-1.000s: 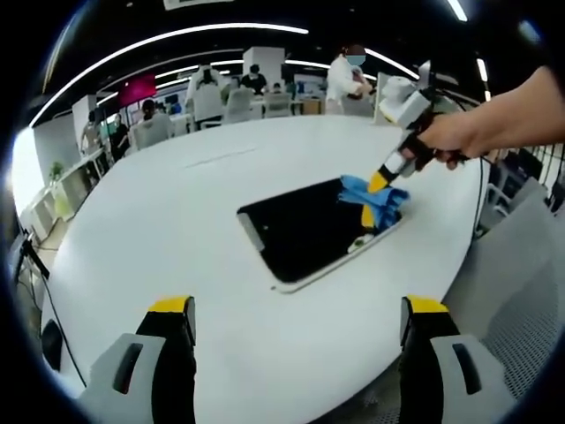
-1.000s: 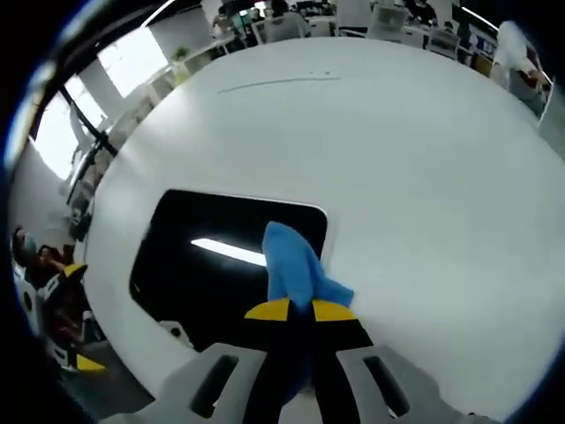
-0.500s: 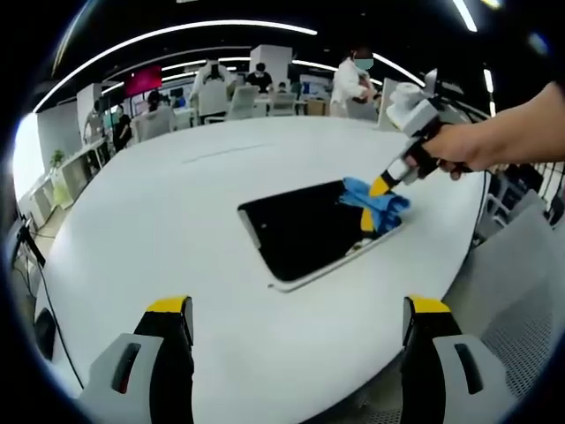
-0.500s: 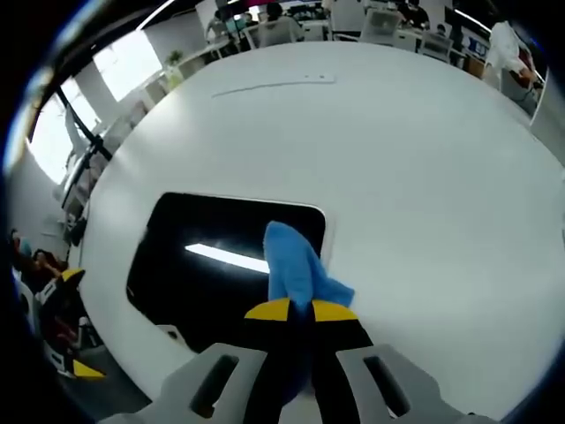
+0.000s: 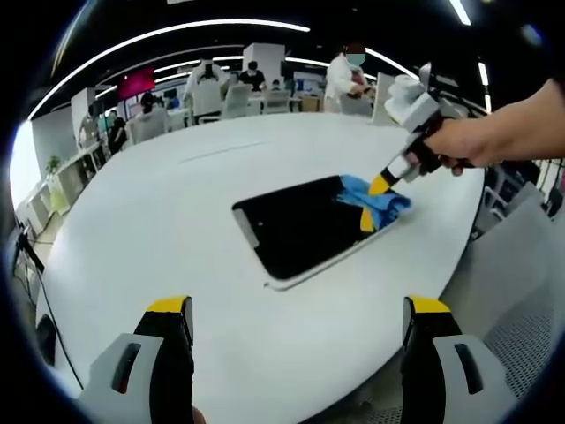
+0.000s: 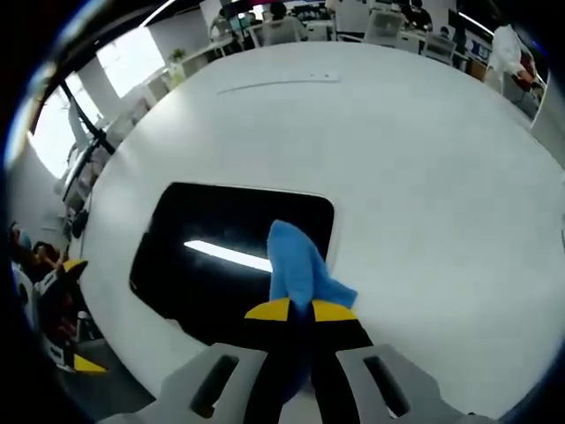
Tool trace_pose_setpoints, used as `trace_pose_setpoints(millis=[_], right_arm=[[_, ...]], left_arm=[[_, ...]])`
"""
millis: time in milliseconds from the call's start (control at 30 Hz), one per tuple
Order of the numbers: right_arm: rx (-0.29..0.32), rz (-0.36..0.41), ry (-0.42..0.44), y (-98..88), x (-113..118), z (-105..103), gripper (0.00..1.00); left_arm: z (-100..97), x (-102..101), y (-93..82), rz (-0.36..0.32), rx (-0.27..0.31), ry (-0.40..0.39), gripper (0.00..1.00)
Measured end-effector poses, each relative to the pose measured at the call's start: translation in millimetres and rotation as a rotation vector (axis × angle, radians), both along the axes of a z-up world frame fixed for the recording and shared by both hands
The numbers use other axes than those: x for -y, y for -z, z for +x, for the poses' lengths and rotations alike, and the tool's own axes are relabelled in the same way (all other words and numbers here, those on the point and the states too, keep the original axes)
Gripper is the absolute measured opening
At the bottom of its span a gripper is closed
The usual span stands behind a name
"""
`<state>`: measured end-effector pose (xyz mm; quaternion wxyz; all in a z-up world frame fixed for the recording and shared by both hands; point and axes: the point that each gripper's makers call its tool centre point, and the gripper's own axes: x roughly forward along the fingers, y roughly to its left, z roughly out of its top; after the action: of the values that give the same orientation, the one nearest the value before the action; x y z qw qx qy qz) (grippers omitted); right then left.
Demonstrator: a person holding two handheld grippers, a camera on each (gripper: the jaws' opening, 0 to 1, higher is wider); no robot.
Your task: Wipe the mirror surface with the cleaning cloth until all visible marks leave the cleaned area.
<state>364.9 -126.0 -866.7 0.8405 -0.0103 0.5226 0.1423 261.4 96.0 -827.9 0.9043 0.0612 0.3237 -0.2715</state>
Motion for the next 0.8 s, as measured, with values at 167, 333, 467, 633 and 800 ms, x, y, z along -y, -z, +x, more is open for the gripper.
trace_pose_setpoints(millis=[167,333,467,633,800], right_arm=[[-0.005,0.001,0.017,0.5,0.5,-1.6,0.02],[-0.010,0.012,0.026,0.8,0.8,-5.6,0.02],[-0.001,-0.011,0.004,0.5,-0.5,-9.0,0.02],[-0.010,-0.009,0.009,0.9,0.1,-13.7,0.02],[-0.013,-0.009,0.016,0.5,-0.9,-23.1,0.02]], left_arm=[[0.7,0.0,-1.9,-0.006,0.007,-0.005,0.99],[0.6,1.0,-2.0,0.000,0.012,0.005,0.99],[0.2,1.5,-2.0,0.004,0.012,0.007,0.99],[0.0,2.1,-1.3,0.011,0.012,0.018,0.99],[-0.3,0.9,0.2,0.006,0.001,0.012,0.99]])
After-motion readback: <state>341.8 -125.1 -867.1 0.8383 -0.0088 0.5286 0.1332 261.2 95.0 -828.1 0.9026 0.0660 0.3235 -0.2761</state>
